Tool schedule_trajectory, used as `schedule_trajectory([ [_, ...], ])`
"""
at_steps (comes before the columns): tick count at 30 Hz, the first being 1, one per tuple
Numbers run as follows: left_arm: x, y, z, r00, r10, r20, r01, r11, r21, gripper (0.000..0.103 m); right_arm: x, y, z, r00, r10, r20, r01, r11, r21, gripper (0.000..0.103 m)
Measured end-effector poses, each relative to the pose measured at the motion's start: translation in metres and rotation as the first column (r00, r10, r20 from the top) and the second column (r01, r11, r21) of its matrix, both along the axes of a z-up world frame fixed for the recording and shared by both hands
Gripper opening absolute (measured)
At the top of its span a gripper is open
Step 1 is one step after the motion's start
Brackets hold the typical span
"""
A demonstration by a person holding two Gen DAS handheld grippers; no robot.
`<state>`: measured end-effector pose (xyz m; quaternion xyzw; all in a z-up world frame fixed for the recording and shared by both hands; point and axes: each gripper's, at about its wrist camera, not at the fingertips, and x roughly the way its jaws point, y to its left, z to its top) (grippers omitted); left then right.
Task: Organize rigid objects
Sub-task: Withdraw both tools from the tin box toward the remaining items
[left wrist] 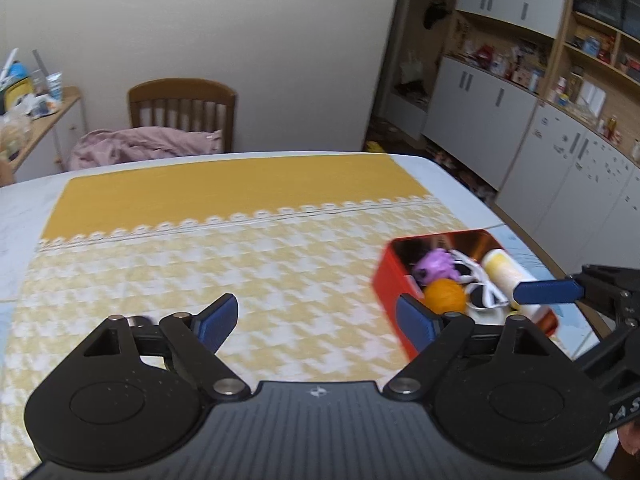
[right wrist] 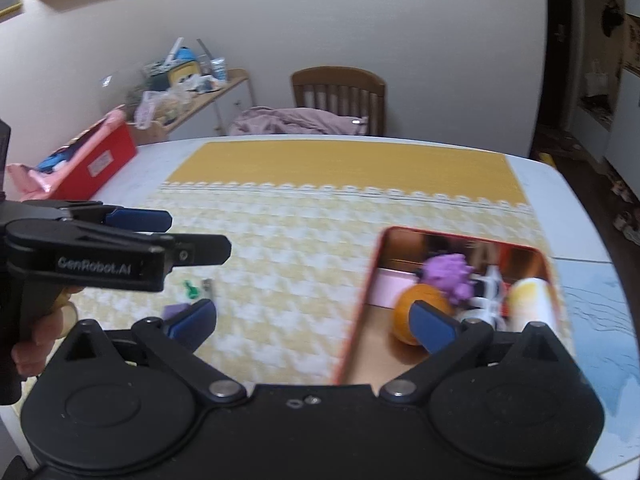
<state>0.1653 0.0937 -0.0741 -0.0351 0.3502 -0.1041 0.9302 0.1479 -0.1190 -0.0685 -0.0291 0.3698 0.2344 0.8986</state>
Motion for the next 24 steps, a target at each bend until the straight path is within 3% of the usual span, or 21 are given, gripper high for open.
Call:
schedule_trajectory([
  [7,0.000,0.050,-0.011,0.997,0.074,-0.018,-0.074,0.997,0.032,0.087,0.002,0.043,-0.011,0.999,0.043,-0.012,-0.043,0.999,0.004,0.103],
  [19,0.022,0.132,-0.044,0.979,0.195,-0.060,-0.191,0.979,0.072,0.087,0.018,0.109,-0.043,0.996,0.083,-0.024,-0.085,0.992,-0.094,0.102],
  [24,0.031,0.140,-0.066,0.976,0.197,-0.087,-0.186,0.974,0.127,0.087,0.030,0.127,-0.061,0.993,0.107,-0.048,-0.113,0.983,-0.146,0.094],
])
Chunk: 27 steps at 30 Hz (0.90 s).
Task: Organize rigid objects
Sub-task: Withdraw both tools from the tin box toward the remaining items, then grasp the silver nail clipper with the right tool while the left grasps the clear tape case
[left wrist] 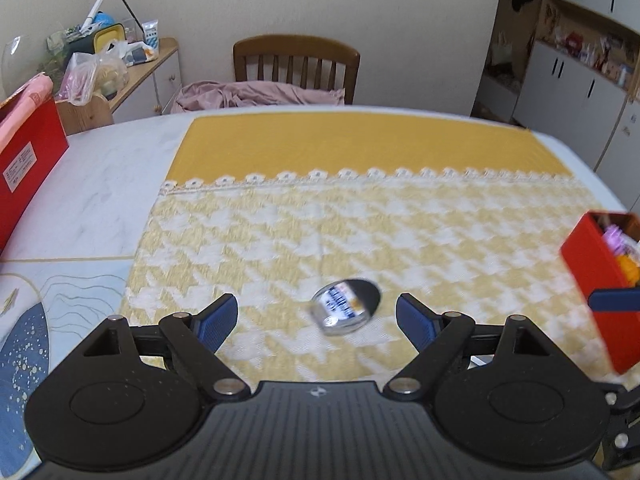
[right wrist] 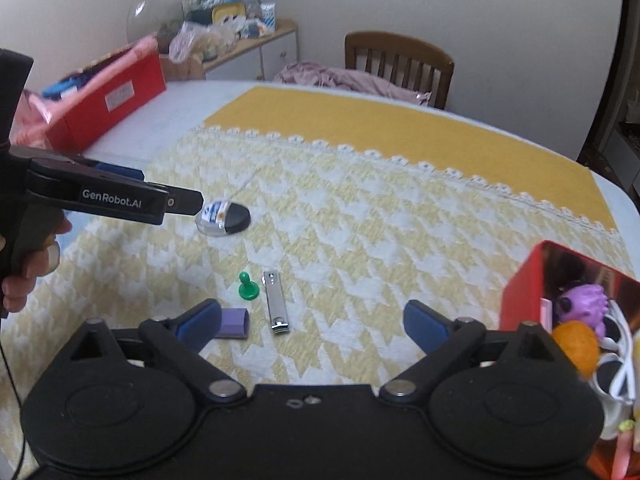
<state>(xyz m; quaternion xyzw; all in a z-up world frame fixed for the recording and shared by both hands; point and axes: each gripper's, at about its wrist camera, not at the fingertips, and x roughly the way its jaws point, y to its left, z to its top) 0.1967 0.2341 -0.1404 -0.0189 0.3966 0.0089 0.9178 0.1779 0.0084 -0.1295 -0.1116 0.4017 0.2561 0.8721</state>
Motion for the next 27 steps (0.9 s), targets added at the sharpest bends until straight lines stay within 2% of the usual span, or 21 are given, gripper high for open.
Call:
schedule_trajectory([
  [4,0.006,-0.002,-0.014,0.999,-0.029,-0.021,0.029,0.999,0.019,0.087,0.009,0.007,-0.013,1.000,-0.001,-0.017,0.000,0.999,-0.040,0.086],
  [9,0.016,-0.010,-0.024,0.998,-0.064,-0.009,0.064,0.997,0.047,0.087,0.017,0.013,-0.024,0.999,0.013,-0.038,-0.016,0.998,-0.064,0.077],
  [12,0.026,-0.011,-0.030,0.998,-0.053,-0.026,0.054,0.998,0.043,0.087,0.019,0.016,-0.029,0.998,0.023,-0.051,-0.027,0.997,-0.066,0.071],
  [15,0.031,-0.013,-0.035,0.999,-0.038,-0.030,0.039,0.999,0.029,0.087,0.019,0.019,-0.032,0.997,0.038,-0.061,-0.042,0.997,-0.064,0.061],
  [17,0.034,-0.017,-0.038,0.999,-0.040,-0.024,0.041,0.998,0.046,0.087,0.019,0.021,-0.035,0.997,0.050,-0.062,-0.055,0.996,-0.071,0.052],
  [21,0.038,-0.022,-0.044,0.999,-0.026,-0.020,0.028,0.997,0.073,0.087,0.019,0.025,-0.037,0.996,0.066,-0.054,-0.070,0.995,-0.075,0.047],
  [27,0.039,-0.023,-0.047,1.000,0.002,-0.010,-0.002,0.998,0.063,0.086,0.018,0.032,-0.037,0.995,0.092,-0.041,-0.095,0.993,-0.075,0.032],
])
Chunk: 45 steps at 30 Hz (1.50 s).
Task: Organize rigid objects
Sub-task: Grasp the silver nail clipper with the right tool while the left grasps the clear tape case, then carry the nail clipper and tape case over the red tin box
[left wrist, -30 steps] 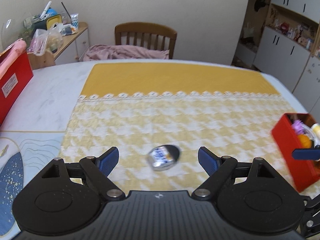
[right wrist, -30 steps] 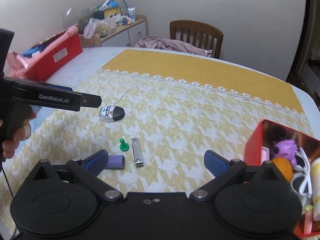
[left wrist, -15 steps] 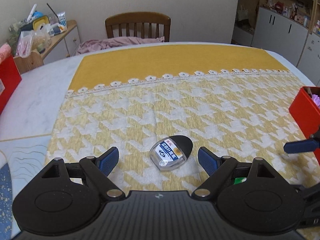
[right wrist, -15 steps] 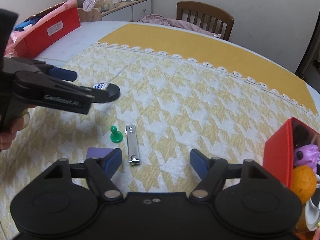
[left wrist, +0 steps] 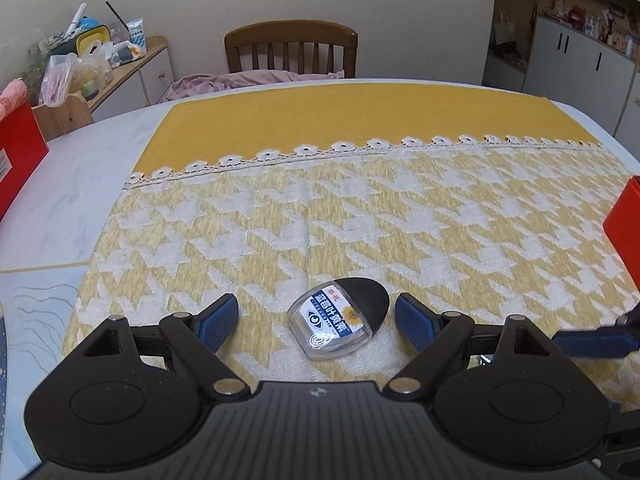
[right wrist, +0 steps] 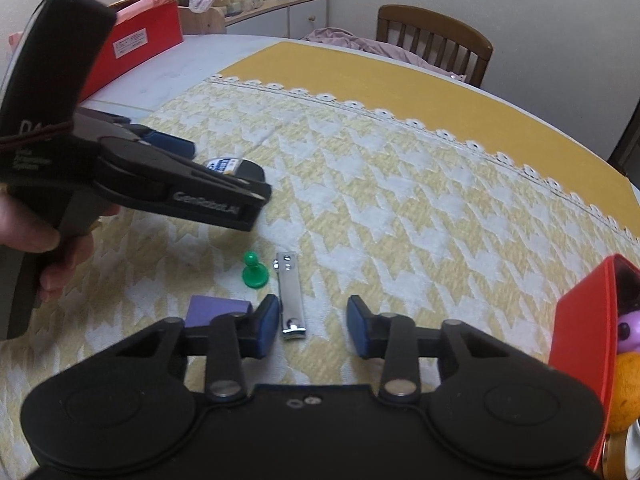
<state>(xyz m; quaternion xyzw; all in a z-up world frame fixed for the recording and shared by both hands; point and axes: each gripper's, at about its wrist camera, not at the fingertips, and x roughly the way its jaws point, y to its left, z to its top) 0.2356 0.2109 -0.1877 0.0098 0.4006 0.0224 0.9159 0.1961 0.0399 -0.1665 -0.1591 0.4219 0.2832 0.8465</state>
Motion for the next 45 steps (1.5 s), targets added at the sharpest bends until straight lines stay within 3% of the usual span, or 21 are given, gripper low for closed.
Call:
schedule_trajectory([
  [4,-0.001,0.000,0.000,1.000,0.022,0.001,-0.022,1.000,-0.015,0.078,-0.001,0.003,-0.001,1.000,0.010,0.006,-0.010,1.000,0.001,0.027],
  [8,-0.002,-0.002,0.005,0.999,0.032,0.004,-0.032,0.999,-0.011,0.055,-0.003,0.006,-0.002,1.000,0.026,0.014,-0.026,1.000,-0.003,0.017],
  [10,-0.002,-0.003,0.007,0.999,0.032,0.000,-0.032,0.999,-0.010,0.050,-0.005,0.008,-0.001,0.999,0.040,0.017,-0.040,0.999,-0.010,0.012],
  [16,-0.001,0.003,0.008,0.999,0.033,-0.014,-0.033,0.999,-0.024,0.050,-0.008,0.011,-0.001,0.999,0.040,0.031,-0.039,0.999,-0.028,0.010],
  [25,-0.011,0.013,0.013,0.998,0.063,-0.022,-0.064,0.997,-0.045,0.050,-0.008,-0.011,0.007,0.997,-0.081,-0.009,0.081,0.996,0.031,0.010],
  [45,-0.064,-0.018,0.073,0.999,-0.027,0.019,0.029,0.991,-0.132,0.050,-0.044,-0.077,0.068,0.979,-0.204,0.000,0.200,0.961,0.190,0.010],
])
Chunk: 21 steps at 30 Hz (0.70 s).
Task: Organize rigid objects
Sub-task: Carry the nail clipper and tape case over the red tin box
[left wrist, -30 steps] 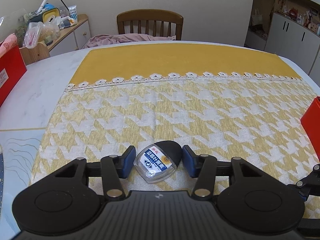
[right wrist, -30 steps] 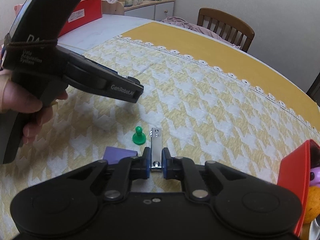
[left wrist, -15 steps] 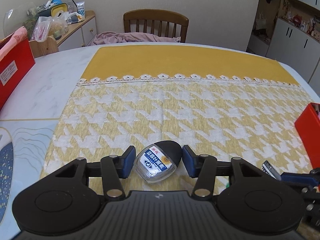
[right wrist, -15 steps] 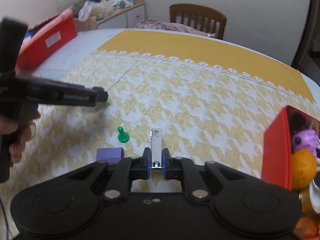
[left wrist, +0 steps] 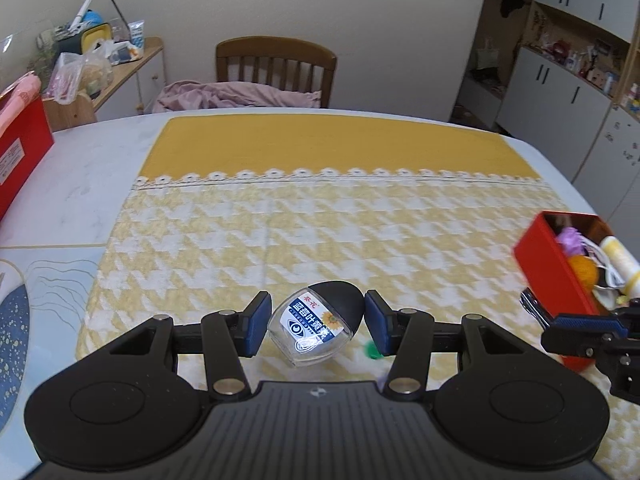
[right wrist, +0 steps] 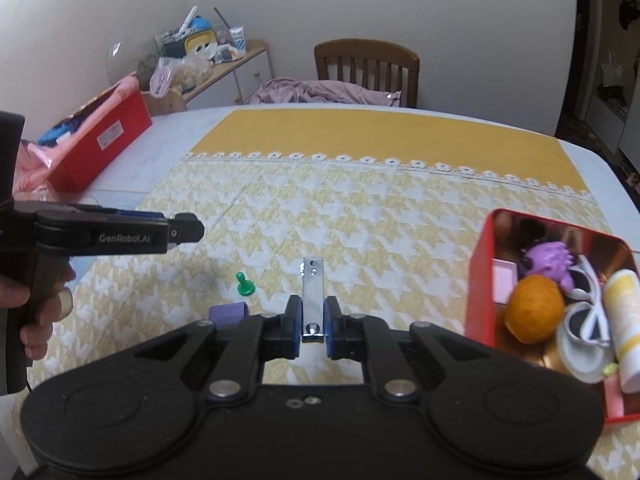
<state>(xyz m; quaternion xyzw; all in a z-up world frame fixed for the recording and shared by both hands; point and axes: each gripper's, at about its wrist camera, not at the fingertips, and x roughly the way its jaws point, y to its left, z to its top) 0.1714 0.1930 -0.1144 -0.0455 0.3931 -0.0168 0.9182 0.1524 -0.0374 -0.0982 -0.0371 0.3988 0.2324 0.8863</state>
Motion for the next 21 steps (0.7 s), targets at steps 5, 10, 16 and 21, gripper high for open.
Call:
schedule_trajectory([
  [5,-0.007,-0.023,0.012,0.998,-0.057,0.006,0.057,0.998,-0.024,0.050,-0.008,-0.019,0.011,1.000,-0.019,0.016,0.019,1.000,0.010,0.010],
  [10,-0.010,-0.054,0.023,0.988,-0.153,0.010,0.154,0.987,-0.051,0.050,-0.014,-0.044,0.018,0.998,-0.047,0.033,0.047,0.999,0.014,0.010],
  [16,-0.012,-0.099,0.031,0.969,-0.246,0.018,0.247,0.967,-0.060,0.050,-0.016,-0.083,0.018,0.995,-0.093,0.032,0.093,0.996,0.001,0.010],
  [21,-0.010,-0.136,0.032,0.954,-0.300,0.016,0.301,0.952,-0.059,0.050,-0.016,-0.115,0.015,0.992,-0.125,0.025,0.125,0.992,-0.009,0.010],
])
